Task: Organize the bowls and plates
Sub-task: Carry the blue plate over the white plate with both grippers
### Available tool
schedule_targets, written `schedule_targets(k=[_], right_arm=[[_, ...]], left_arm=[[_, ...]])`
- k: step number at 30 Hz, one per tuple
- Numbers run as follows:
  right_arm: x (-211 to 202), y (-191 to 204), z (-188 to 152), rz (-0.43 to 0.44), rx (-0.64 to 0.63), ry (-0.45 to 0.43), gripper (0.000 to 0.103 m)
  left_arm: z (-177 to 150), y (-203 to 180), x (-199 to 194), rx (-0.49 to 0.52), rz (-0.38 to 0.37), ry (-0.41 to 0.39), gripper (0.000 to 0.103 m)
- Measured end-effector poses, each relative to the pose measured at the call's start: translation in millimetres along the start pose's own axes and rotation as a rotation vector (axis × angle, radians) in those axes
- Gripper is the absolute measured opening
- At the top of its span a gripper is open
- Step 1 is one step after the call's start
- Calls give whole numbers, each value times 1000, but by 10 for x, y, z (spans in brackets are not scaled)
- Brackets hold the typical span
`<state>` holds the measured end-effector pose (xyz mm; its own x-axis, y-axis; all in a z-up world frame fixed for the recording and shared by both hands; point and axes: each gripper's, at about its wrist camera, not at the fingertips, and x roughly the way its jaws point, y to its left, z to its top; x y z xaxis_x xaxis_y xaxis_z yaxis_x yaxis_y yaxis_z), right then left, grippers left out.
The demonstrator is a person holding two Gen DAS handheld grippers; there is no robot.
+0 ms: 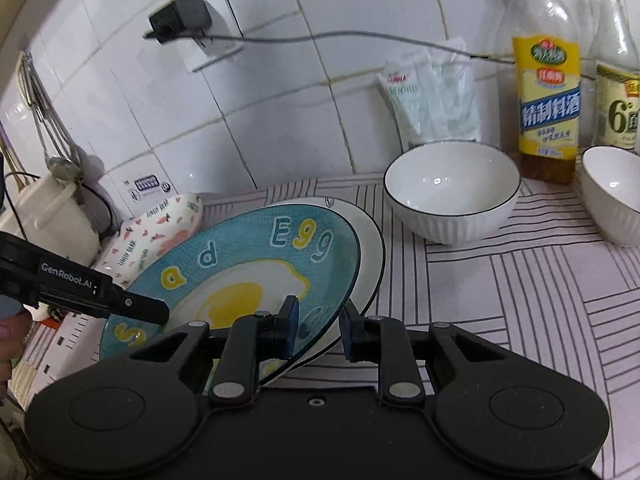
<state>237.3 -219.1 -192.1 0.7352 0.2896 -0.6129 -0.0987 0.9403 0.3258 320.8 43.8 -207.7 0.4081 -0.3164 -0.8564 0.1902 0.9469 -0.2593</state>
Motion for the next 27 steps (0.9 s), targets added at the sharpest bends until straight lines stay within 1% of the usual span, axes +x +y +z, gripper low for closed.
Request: schedule_targets(k=[5,10,18,20,27], right_arm=[[126,36,39,-33,-26,31,27],[215,76,68,-56,-47,53,27],[275,123,129,-97,-75,67,28],[313,147,138,-126,-89,80,29],[351,282,111,-196,-158,71,35]], left_arm=[[100,54,123,-23,2,44,25],[144,98,198,-36,7,67,25],[222,113,242,-29,5,72,25],[229,112,275,-37,3,81,26],[221,146,303,-65,3,69,26]])
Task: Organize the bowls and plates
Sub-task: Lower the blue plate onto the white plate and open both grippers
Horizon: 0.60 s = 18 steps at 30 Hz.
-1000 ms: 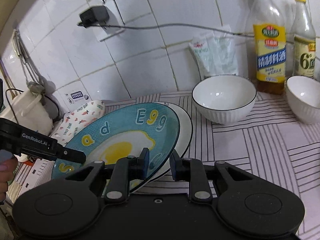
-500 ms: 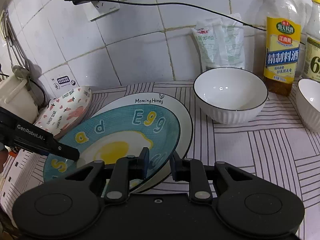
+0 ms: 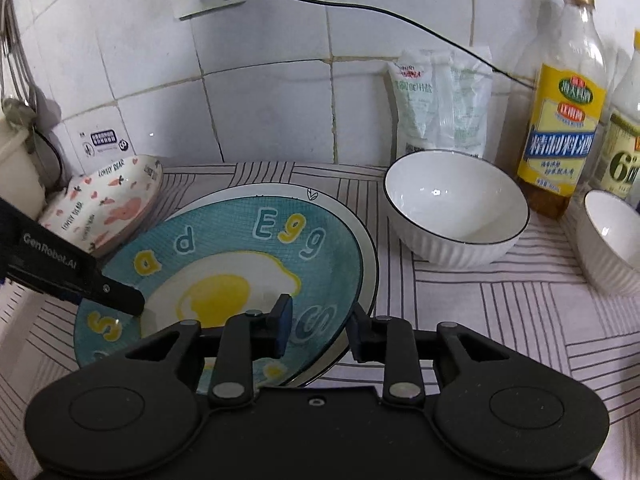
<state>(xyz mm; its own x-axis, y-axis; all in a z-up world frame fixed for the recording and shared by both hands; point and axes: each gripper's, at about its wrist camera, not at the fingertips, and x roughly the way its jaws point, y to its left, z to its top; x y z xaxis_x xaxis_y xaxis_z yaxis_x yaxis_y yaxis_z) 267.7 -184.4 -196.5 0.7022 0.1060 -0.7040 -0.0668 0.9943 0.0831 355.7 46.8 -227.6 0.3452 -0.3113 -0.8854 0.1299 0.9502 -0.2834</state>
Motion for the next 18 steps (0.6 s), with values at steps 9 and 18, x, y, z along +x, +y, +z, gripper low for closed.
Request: schedule_targets(k=[9,18], right_arm=[[73,50,-24,-48,-61,-57,38],[96,107,-47,-101,-135,-109,40]], left_arm=[[67,16,70,-40,4,-4,26],[91,110,144,-142,-47,23,24]])
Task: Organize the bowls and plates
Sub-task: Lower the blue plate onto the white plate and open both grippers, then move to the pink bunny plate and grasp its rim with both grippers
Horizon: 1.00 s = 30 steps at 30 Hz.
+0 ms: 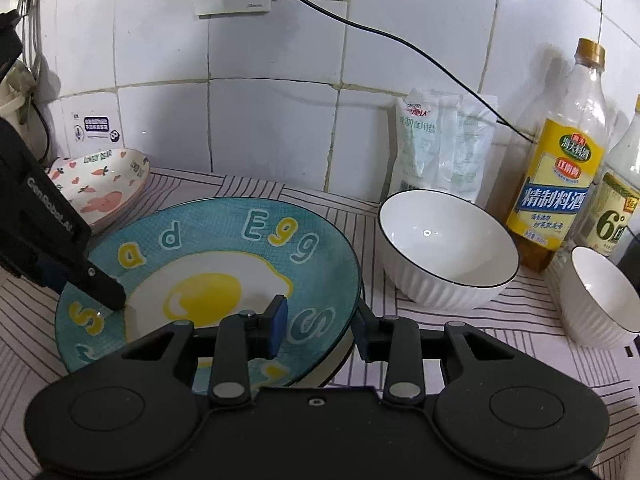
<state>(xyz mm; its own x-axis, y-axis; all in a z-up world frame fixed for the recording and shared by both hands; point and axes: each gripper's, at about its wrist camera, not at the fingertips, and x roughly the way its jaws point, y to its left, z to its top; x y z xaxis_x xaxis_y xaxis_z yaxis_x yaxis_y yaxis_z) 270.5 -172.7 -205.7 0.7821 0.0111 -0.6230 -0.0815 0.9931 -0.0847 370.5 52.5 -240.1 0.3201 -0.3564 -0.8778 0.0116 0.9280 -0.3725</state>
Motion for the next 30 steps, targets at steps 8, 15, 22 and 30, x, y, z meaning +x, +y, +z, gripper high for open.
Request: schedule_targets(k=[8,15,22,30], right_arm=[[25,133,-52,-71,-111,-24,42],[-125,9,73,1,31,23,41],[-571,47,329,130,103,50,41],[-950,154,554,226,133,71,45]], left_arm=[[-86,-56,13,23,37,-18,23],[-142,-130,-113,68,67,-19,22],[-281,-237,-530,129,73,-59,22],[-477,-196,-992,164,107,-108,22]])
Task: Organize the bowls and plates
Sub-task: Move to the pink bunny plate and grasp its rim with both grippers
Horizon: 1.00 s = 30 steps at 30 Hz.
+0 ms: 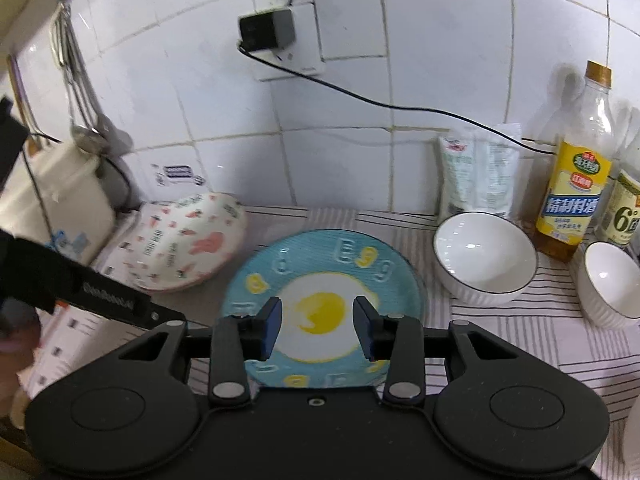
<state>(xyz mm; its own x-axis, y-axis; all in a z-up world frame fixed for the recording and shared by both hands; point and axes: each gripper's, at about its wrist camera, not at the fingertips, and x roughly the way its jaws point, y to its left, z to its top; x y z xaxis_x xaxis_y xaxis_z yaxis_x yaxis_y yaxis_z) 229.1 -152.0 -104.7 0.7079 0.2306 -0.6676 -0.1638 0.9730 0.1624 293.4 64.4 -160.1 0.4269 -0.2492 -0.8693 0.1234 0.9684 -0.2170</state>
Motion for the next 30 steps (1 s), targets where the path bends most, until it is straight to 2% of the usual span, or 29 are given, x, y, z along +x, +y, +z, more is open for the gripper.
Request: schedule_targets(k=[6,10,16,17,21,26,30], right_arm=[[-170,172,105,68,-4,-5,50],[-259,316,171,107,-42,-14,58],[-303,512,235,156,-99,-15,64],[-301,550,244,164,-108,-17,69],[-232,654,274,208,-143,-24,71],[14,690,317,255,-141,-33,73],[315,676,344,287,-109,-64,73]], left_arm=[[-116,166,-247,-32,33,-32,24],[-199,315,-329,-69,57,-38,25],[-284,493,-450,-106,89,-54,28],[-290,524,-471,-110,95,-58,30],[-302,638,-530,-109,124,-79,35],[-245,823,-566,-93,169,-123,52],[-134,1021,-545,-97,192,-174,61]])
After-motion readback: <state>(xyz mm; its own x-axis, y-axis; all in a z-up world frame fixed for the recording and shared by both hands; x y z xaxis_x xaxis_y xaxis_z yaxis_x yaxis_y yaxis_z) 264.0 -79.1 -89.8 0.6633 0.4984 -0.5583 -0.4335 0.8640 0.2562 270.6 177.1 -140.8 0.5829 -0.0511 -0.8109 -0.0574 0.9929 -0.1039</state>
